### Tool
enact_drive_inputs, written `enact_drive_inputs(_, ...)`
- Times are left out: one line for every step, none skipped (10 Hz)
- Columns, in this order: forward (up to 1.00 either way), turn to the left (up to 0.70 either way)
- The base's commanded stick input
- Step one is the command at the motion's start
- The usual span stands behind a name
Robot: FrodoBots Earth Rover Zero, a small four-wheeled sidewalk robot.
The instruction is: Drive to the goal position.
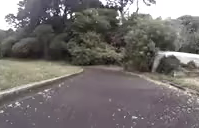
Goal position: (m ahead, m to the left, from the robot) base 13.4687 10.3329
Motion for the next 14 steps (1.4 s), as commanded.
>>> enact_drive_inputs(0.69,0.00)
enact_drive_inputs(0.69,0.00)
enact_drive_inputs(0.69,0.00)
enact_drive_inputs(0.69,0.00)
enact_drive_inputs(0.69,0.00)
enact_drive_inputs(0.69,0.00)
enact_drive_inputs(0.69,0.00)
enact_drive_inputs(0.69,0.00)
enact_drive_inputs(0.69,0.00)
enact_drive_inputs(0.69,0.00)
enact_drive_inputs(0.69,0.00)
enact_drive_inputs(0.69,0.00)
enact_drive_inputs(0.69,0.00)
enact_drive_inputs(0.69,0.00)
